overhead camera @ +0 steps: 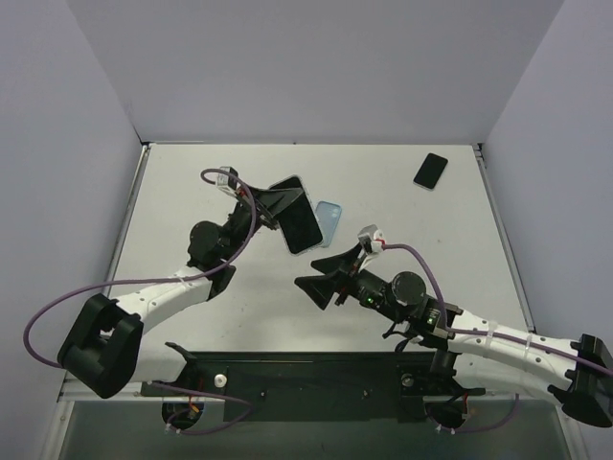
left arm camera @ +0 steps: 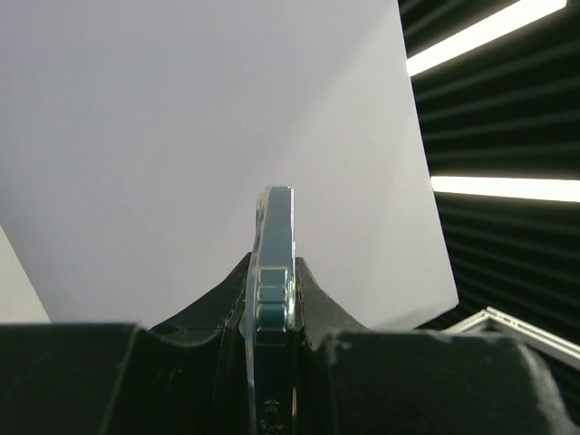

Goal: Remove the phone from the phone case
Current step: Remove the phone case from the phone.

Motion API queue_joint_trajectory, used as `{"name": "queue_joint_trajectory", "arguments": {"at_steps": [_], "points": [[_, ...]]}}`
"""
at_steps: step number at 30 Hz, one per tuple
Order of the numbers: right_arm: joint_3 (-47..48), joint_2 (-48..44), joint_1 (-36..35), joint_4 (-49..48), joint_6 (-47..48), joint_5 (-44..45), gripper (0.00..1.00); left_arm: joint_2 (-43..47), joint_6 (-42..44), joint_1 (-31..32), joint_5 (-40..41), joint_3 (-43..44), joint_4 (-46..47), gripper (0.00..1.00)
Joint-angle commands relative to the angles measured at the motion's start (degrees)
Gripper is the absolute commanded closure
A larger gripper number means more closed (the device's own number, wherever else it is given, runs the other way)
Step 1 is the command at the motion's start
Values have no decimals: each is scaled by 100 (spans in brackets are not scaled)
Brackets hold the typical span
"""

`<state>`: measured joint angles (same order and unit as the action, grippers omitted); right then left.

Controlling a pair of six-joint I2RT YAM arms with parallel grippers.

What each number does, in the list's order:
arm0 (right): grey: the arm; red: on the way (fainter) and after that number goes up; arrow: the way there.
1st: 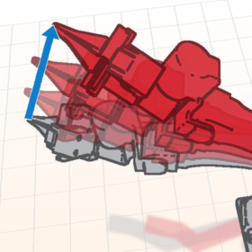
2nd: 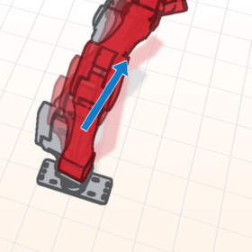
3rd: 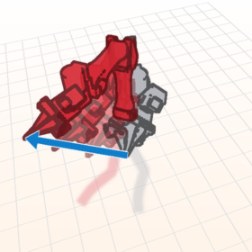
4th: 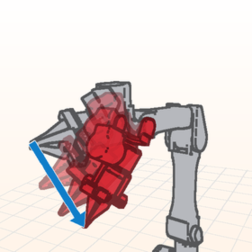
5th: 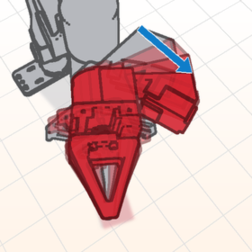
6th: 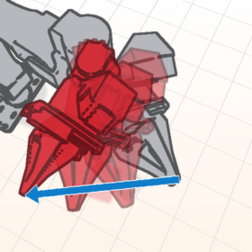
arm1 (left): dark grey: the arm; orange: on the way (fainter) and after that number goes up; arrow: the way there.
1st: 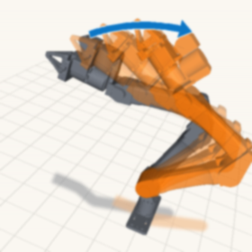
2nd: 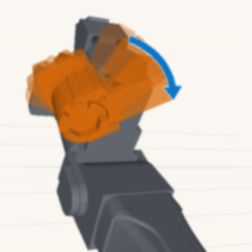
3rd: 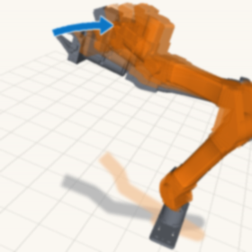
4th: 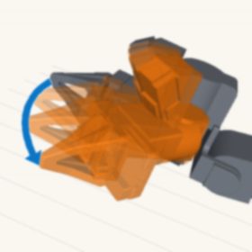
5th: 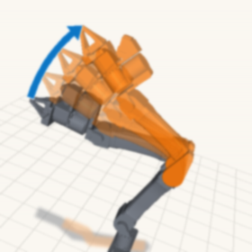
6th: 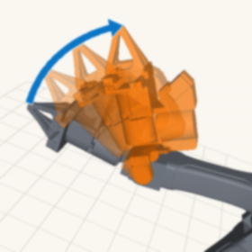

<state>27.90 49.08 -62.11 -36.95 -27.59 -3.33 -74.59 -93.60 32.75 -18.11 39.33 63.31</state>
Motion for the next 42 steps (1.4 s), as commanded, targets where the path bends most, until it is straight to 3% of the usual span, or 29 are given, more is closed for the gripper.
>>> {"name": "queue_joint_trajectory", "arguments": {"at_steps": [1,15,20,42], "points": [[-30,75,-73,-1753,-132,806,34,6,-605,152,1449,-302,1426,100],[883,409,295,-692,-316,597,45,-556,-1072,363,1468,-224,2361,100],[963,550,357,-822,-457,492,52,-680,-1125,381,1468,-154,2581,100],[1068,699,761,-708,-730,-203,74,-540,-800,381,1178,83,2388,100]]}}
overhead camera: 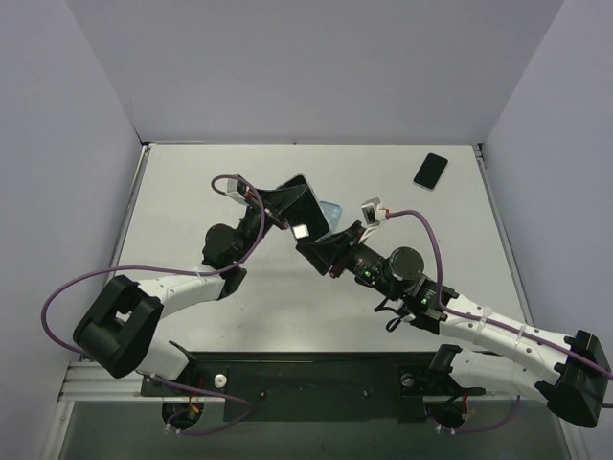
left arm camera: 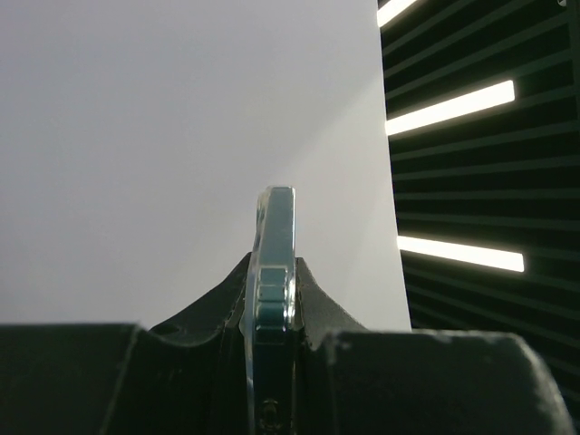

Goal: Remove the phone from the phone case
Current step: Remove the phone case from the phone.

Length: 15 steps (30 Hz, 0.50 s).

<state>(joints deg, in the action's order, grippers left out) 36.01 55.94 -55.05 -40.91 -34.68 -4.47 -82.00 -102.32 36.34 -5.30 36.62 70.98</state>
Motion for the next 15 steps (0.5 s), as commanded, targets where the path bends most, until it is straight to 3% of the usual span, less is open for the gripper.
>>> {"name": "queue_joint_trajectory", "arguments": {"at_steps": [1,7,13,15], "points": [[257,13,64,-295,-13,-54,76,219,90,14,-111,337,1612,100],[363,57,64,117,460,-54,100,342,-15,14,-287,451,1288,100],[336,84,38,504,2101,-581,100,386,-885,-144,-1419,943,795,100],[424,-13,38,846,2655,-520,100,377,-1210,-171,-1754,1022,1040,100]]}}
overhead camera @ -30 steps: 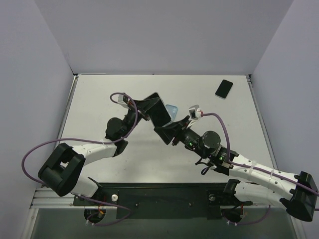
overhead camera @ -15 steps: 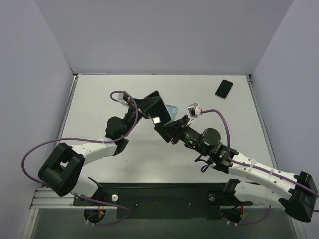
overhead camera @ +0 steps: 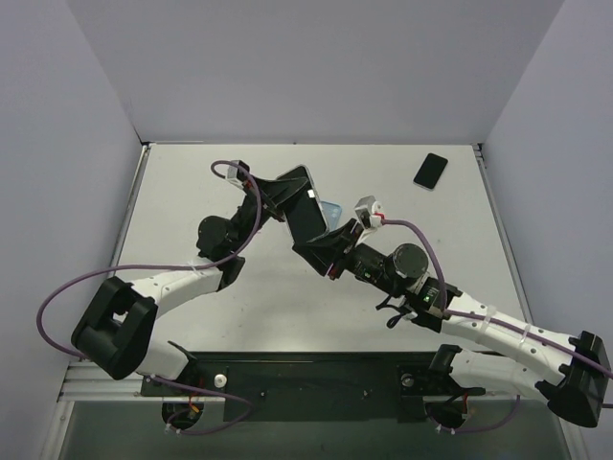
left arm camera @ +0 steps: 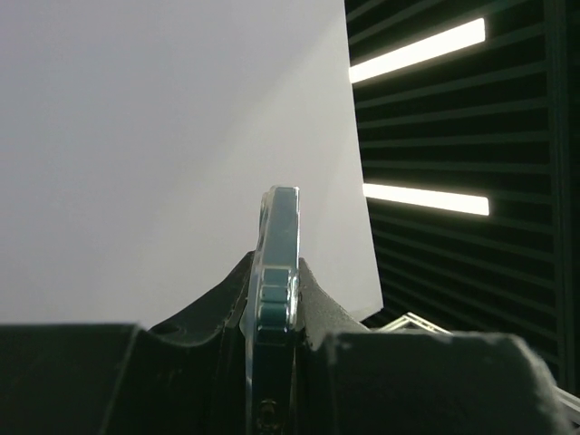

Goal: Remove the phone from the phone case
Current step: Remove the phone case from the phone.

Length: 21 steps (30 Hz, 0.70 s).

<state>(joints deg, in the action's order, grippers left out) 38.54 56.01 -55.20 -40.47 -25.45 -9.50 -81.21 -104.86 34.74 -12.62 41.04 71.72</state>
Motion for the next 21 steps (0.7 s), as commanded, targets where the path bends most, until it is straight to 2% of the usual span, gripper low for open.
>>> {"name": "queue_joint_trajectory", "arguments": {"at_steps": [1,9,15,16,18,21], "points": [[206,-37,53,986,2111,44,100,281,-1158,-29,-1119,590,1114,100],[760,-20,88,1893,3449,404,100,316,-1537,-2,-1875,932,1475,100],[804,-124,28,1841,3213,764,100,370,-1414,-11,-1761,915,1485,100],[656,-160,-43,1780,3231,1122,100,334,-1475,-3,-1761,985,1546,100],[445,-309,-61,1779,3126,1353,100,141,-1738,6,-1787,1116,2036,100],[23,-485,420,1648,2338,1319,100,-53,-1916,-2,-1805,1196,2267,100]]}}
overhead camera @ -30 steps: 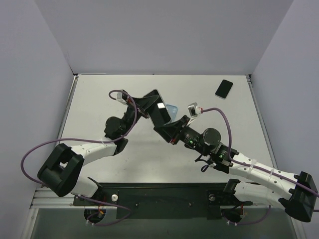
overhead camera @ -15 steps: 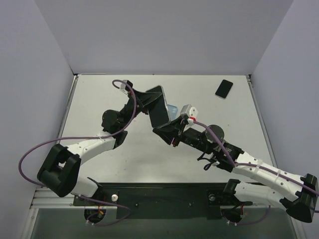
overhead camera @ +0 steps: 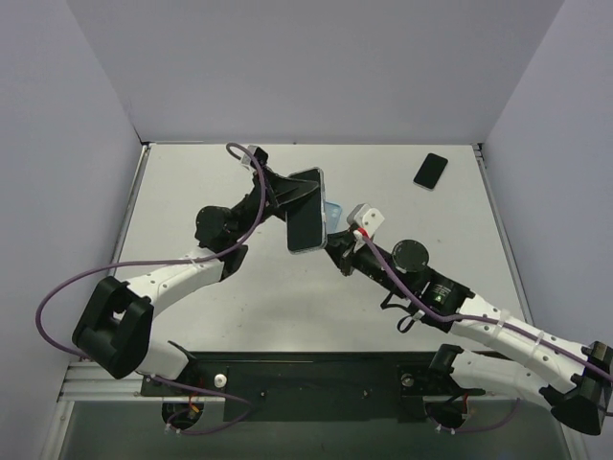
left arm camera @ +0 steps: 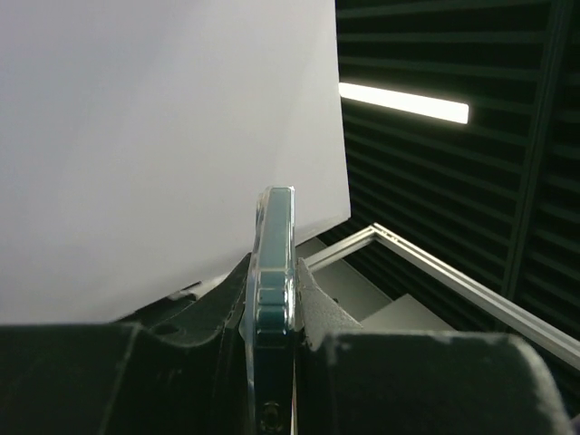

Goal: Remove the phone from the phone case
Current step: Remove the phone case from the phone.

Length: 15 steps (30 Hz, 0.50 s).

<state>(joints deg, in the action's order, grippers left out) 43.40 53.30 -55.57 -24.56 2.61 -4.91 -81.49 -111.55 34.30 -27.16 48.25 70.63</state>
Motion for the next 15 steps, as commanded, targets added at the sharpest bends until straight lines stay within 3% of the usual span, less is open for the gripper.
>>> {"name": "queue_joint_trajectory", "arguments": {"at_steps": [1,2,3,4,6,7,8,12,15], "points": [[-490,-249,625,152,-942,799,100,-7,-1081,24,-352,466,2368,100],[-499,-311,635,283,-1095,668,99,54,-967,15,-369,405,2289,100],[-508,-346,644,581,-1375,571,90,124,-635,-29,-439,387,2019,100],[-525,-425,627,679,-1517,300,73,238,-449,-64,-631,378,1781,100],[-604,-670,618,1039,-2114,131,51,519,385,-195,-1017,396,894,100],[-639,-802,635,1101,-2551,96,48,616,945,-222,-1098,396,134,100],[-709,-1021,627,1120,-2747,-35,37,826,1316,-266,-1247,439,-239,100],[-684,-1383,653,875,-3696,-825,36,1232,3381,-266,-1415,764,-2384,100],[-255,-1086,662,813,-4048,-1397,38,1285,3780,-266,-1433,958,-3106,100]]}}
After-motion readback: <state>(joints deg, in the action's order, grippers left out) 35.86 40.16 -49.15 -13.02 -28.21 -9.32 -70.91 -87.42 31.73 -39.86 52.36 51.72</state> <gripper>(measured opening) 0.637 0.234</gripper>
